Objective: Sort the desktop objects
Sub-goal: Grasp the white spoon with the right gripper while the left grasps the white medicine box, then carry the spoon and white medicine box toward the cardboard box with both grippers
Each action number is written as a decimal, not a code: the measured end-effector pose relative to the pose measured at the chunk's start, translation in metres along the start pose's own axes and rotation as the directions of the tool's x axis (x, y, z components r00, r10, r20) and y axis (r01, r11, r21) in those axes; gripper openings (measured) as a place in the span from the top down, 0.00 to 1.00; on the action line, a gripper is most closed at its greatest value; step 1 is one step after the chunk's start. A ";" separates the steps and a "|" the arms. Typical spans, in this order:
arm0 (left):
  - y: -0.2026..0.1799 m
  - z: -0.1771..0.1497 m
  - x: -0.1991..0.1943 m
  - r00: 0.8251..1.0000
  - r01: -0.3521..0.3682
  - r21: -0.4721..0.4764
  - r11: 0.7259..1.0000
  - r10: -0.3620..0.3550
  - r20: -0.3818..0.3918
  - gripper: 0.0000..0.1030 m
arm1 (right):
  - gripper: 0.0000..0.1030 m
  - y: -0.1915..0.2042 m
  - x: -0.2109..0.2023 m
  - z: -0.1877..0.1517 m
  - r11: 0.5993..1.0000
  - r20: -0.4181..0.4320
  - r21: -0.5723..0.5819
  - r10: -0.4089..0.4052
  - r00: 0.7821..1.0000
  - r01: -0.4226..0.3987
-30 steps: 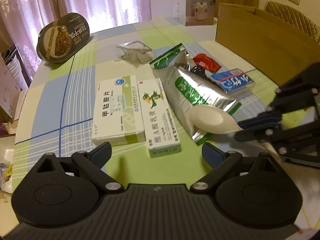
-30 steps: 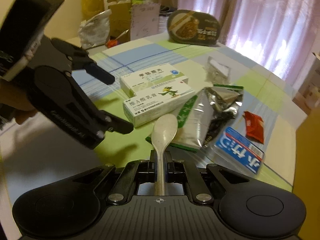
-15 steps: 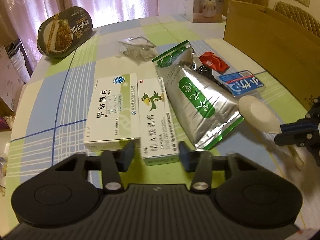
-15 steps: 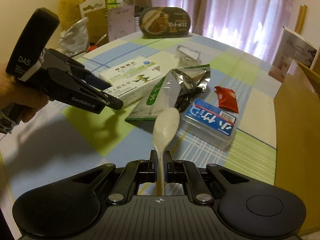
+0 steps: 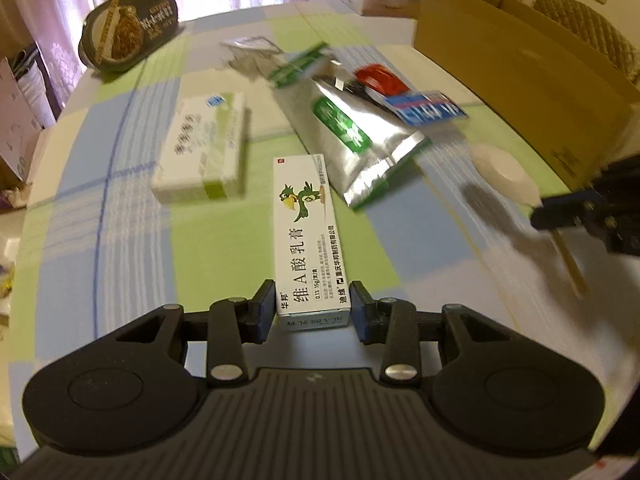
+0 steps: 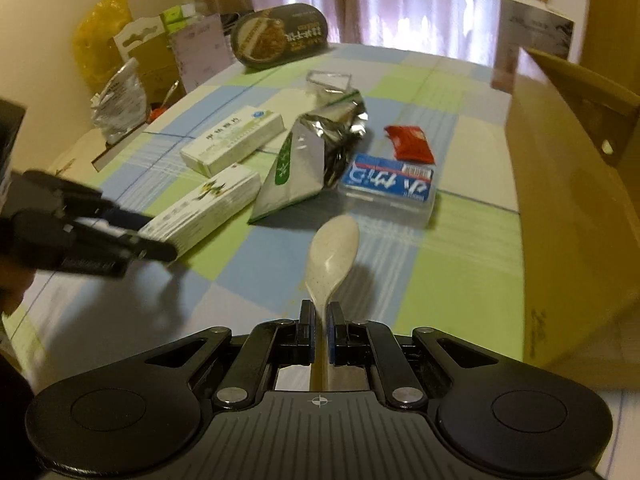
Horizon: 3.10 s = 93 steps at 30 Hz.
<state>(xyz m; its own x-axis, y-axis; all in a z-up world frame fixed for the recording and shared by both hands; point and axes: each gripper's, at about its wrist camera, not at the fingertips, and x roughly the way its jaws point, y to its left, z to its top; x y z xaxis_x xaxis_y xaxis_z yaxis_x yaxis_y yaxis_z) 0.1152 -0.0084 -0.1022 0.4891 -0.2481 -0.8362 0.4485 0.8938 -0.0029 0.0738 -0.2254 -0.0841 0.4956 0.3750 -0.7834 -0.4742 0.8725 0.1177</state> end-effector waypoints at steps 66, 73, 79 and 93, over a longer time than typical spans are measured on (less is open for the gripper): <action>-0.117 0.063 -0.074 0.986 0.065 0.108 0.992 -0.081 0.148 0.68 | 0.97 -0.033 -0.126 -0.008 0.986 0.207 0.150 -0.099 0.973 0.068; -0.156 0.099 -0.081 0.972 0.113 0.149 0.982 -0.140 0.186 0.68 | 0.97 -0.075 -0.159 0.006 0.974 0.275 0.209 -0.146 0.950 0.089; -0.193 0.138 -0.074 0.957 0.166 0.170 0.972 -0.200 0.211 0.68 | 0.97 -0.117 -0.179 0.026 0.963 0.309 0.228 -0.213 0.927 0.145; -0.250 0.211 -0.010 0.944 0.238 0.164 0.957 -0.267 0.193 0.68 | 0.97 -0.224 -0.158 0.049 0.932 0.271 0.323 -0.256 0.928 0.163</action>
<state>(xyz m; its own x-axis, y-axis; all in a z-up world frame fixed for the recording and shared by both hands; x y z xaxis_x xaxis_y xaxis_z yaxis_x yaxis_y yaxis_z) 0.1561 -0.3077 0.0225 0.4861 -0.5453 -0.6828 0.6684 0.7354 -0.1114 0.1372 -0.4648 0.0427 0.7785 0.2095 -0.5916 -0.1260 0.9756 0.1796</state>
